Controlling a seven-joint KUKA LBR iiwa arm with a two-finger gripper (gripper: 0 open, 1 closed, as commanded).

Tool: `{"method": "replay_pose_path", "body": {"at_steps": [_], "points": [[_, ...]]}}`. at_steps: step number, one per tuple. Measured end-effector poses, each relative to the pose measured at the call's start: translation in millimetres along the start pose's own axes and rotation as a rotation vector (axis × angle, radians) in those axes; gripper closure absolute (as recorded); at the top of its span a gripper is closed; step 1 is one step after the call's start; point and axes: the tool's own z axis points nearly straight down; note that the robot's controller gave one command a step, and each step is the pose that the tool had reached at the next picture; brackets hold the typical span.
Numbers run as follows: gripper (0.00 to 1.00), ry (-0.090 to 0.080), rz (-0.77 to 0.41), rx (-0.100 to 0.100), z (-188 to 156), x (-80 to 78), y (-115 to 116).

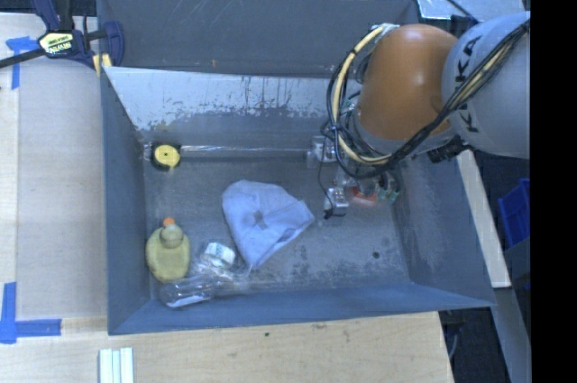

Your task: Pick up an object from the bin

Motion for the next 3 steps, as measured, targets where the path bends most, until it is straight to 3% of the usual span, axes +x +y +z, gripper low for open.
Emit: {"method": "replay_pose_path", "body": {"at_steps": [1, 2, 3], "points": [[0.0, -0.008, 0.0, 0.0, -5.0, -1.7, 0.1], [0.0, 0.002, -0.202, -0.002, 74.8, 16.8, 63.8], [0.0, -0.014, -0.161, 0.0, -1.1, 25.8, 75.2]]}}
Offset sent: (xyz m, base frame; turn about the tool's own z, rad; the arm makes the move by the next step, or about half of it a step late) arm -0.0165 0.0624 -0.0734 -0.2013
